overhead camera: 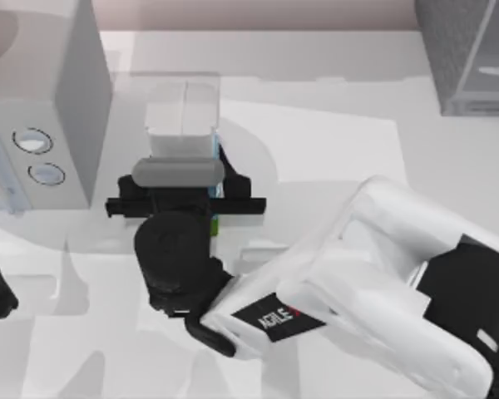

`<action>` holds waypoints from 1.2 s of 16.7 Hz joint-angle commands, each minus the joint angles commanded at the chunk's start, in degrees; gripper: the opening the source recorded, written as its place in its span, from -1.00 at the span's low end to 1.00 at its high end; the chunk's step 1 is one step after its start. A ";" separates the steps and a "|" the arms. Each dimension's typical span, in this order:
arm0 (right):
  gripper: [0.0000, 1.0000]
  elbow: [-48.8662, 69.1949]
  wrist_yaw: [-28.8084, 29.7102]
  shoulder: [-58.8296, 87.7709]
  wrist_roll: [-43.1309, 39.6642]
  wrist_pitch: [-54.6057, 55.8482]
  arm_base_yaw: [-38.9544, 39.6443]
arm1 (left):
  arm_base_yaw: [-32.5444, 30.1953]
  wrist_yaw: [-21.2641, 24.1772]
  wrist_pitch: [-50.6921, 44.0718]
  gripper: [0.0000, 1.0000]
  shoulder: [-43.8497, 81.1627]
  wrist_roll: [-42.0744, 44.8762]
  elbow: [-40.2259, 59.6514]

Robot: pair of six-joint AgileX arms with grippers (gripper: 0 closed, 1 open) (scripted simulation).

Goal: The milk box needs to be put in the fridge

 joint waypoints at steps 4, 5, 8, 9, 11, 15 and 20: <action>-1.00 0.00 0.00 0.00 0.00 0.00 0.00 | 0.00 0.00 0.00 1.00 0.00 0.00 0.00; -1.00 0.00 0.00 0.00 0.00 0.00 0.00 | 0.00 0.00 0.00 1.00 0.00 0.00 0.00; -1.00 0.00 0.00 0.00 0.00 0.00 0.00 | 0.00 0.00 0.00 1.00 0.00 0.00 0.00; -1.00 -0.06 -0.01 -0.10 0.07 -0.06 0.18 | 0.00 0.00 0.00 1.00 0.00 0.00 0.00; -1.00 -0.10 -0.05 -0.97 0.00 -0.90 0.08 | 0.00 0.00 0.00 1.00 0.00 0.00 0.00; -1.00 0.75 -0.46 -7.49 0.08 -8.03 0.13 | 0.00 0.00 0.00 1.00 0.00 0.00 0.00; -1.00 2.44 -0.33 -17.14 0.42 -20.37 0.02 | 0.00 0.00 0.00 1.00 0.00 0.00 0.00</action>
